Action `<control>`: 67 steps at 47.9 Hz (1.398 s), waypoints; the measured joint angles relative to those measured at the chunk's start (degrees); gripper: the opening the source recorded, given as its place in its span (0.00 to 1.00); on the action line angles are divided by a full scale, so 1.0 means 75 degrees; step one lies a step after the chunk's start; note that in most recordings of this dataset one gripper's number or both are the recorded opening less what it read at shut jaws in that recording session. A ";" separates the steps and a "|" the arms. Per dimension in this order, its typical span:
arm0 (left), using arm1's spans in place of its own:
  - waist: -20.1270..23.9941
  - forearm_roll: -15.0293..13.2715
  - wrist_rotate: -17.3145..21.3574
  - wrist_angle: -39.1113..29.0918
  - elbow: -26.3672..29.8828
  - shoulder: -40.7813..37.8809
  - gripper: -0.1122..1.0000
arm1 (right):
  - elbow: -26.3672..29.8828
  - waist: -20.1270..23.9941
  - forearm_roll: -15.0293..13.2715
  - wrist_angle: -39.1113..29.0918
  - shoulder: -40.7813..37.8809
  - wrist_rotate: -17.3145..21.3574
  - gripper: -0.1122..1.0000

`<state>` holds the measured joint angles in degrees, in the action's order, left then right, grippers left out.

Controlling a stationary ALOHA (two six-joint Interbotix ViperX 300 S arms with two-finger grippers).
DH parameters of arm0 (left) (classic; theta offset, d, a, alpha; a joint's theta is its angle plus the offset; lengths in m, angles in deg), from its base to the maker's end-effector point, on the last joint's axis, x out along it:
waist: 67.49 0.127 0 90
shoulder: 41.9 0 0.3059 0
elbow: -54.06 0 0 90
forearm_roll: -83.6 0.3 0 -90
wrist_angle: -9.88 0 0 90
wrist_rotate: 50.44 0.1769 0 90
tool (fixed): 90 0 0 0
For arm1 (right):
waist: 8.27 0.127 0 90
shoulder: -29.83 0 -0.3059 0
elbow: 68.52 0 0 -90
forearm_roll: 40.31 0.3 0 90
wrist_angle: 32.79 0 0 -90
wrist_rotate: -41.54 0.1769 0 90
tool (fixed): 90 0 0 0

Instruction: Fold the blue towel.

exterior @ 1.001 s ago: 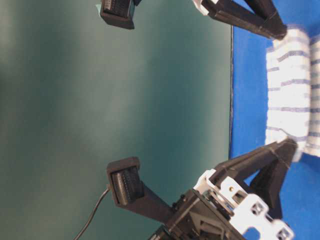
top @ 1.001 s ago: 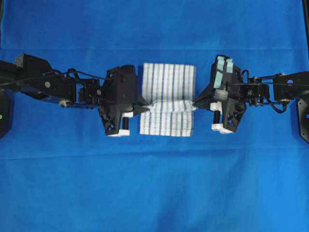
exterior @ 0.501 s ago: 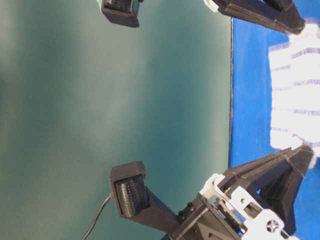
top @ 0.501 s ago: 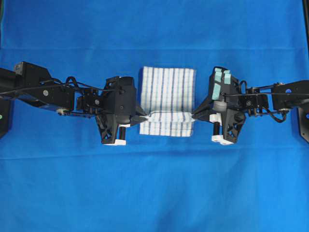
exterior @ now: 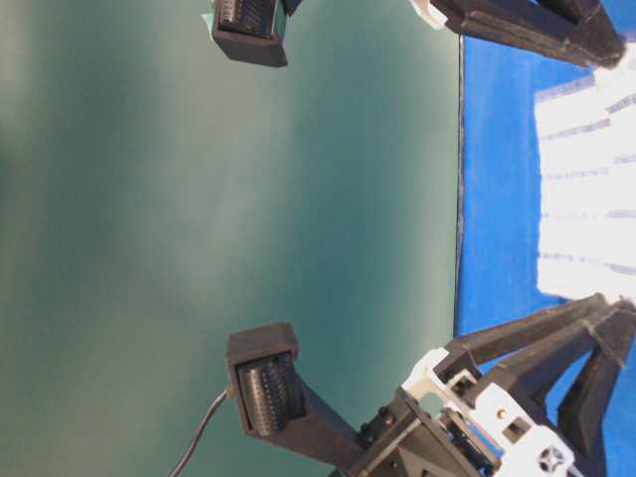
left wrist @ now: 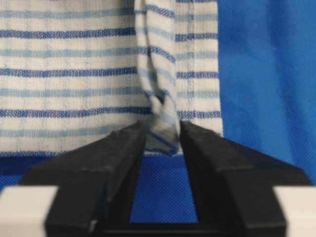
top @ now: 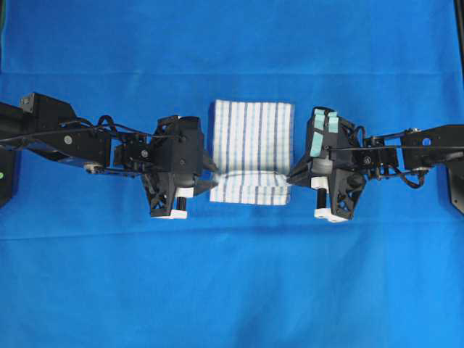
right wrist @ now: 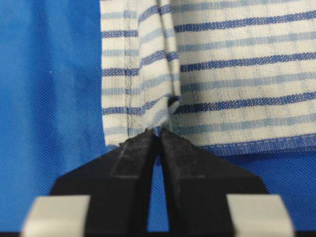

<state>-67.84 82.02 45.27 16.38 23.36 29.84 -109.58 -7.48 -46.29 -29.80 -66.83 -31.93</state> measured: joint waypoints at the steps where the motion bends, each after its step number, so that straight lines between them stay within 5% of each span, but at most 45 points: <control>1: 0.0000 0.0000 0.0012 -0.0012 0.0012 0.0000 0.42 | 0.0000 0.0000 0.0000 -0.0012 0.0000 0.0023 0.35; 8: 0.0000 0.0000 0.0059 -0.0117 0.0000 0.0047 0.55 | 0.0105 0.0012 0.0000 -0.0141 0.0023 0.0070 0.68; 15: 0.0070 0.0000 0.0117 -0.0504 0.0000 0.0539 0.65 | 0.0305 0.0012 -0.0070 -0.0832 0.0516 -0.0012 0.60; 34: 0.0152 0.0000 0.0867 -0.1348 -0.0434 0.3023 0.66 | 0.0469 0.0012 -0.0926 -0.2320 0.3211 -0.0023 0.60; 67: 0.0410 0.0000 0.0598 -0.1242 -0.2930 0.8590 0.66 | -0.1102 -0.0199 -0.1406 -0.3117 0.7898 -0.0012 0.59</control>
<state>-64.76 82.02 49.76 7.07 1.39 94.26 -117.84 -8.97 -56.84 -53.18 -7.59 -32.02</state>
